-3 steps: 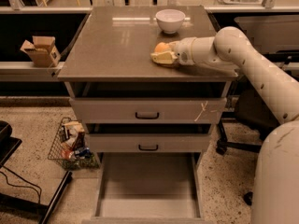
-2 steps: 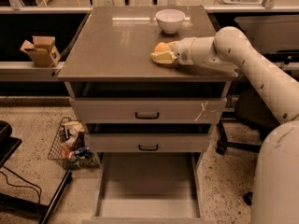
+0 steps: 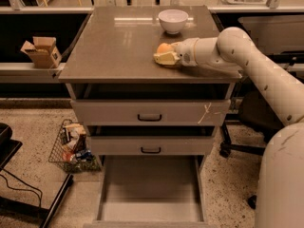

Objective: Place orange into bottom drawer

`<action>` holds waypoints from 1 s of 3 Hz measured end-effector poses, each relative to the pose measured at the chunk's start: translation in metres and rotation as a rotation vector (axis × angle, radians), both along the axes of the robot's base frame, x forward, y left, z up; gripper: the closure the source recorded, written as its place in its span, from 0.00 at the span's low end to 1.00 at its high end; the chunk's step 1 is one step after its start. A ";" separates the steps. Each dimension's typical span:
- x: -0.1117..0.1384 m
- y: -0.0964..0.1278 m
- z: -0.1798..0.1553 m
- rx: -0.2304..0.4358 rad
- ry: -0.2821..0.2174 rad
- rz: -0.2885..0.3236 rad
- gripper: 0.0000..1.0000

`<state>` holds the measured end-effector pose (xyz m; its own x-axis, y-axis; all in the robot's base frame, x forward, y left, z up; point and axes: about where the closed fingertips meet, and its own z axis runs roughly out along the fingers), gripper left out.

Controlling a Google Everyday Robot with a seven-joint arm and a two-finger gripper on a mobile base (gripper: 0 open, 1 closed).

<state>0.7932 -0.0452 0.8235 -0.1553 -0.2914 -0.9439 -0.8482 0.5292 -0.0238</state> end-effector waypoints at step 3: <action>-0.109 -0.037 0.075 -0.033 -0.113 0.070 1.00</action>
Offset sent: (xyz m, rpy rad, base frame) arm -0.0893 -0.0412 0.0751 -0.0126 -0.1088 0.0529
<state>0.6840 -0.0827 0.8986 -0.0267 -0.3289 -0.9440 -0.8739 0.4661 -0.1377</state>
